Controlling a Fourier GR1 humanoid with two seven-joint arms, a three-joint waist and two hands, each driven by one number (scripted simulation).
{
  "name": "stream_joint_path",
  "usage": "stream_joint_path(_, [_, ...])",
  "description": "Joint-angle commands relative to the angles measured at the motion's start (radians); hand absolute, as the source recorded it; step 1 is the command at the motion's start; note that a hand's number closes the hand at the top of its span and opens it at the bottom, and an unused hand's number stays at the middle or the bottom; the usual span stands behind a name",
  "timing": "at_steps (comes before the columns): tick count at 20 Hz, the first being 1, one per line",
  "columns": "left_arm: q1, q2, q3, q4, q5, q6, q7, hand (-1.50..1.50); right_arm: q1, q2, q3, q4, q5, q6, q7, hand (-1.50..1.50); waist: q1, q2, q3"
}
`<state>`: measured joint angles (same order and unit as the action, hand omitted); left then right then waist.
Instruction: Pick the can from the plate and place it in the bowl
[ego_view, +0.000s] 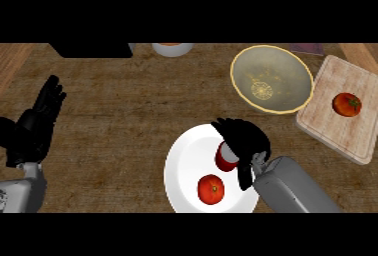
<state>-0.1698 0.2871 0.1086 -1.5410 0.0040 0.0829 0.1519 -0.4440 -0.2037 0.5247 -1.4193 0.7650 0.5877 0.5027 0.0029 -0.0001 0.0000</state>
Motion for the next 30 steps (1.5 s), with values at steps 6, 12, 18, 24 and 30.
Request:
stream_joint_path(6, [0.027, -0.023, 0.022, -0.005, -0.011, -0.018, -0.03, 0.0, -0.052, 0.078, -0.032, 0.206, 0.075, -0.016, -0.156, 1.5, 0.004, 0.001, 0.0])
stream_joint_path(12, [0.006, -0.058, -0.006, 0.01, -0.042, -0.01, -0.04, 0.0, -0.053, 0.135, -0.035, 0.343, 0.141, -0.153, -0.262, 1.5, 0.004, 0.002, 0.0])
stream_joint_path(18, [0.042, -0.032, 0.025, -0.082, -0.008, -0.045, 0.034, 0.0, -0.17, 0.199, -0.153, 0.402, 0.149, -0.171, -0.166, 1.5, 0.011, 0.001, 0.0])
stream_joint_path(24, [-0.033, -0.057, -0.008, -0.007, -0.04, -0.029, 0.012, 0.0, -0.304, 0.203, -0.072, 0.588, 0.042, -0.504, 0.067, 1.5, 0.048, 0.012, 0.001])
stream_joint_path(30, [0.043, -0.026, 0.025, -0.084, -0.01, -0.061, 0.027, 0.0, -0.388, 0.203, 0.031, 0.503, 0.043, -0.595, 0.216, 1.5, 0.023, -0.002, 0.0])
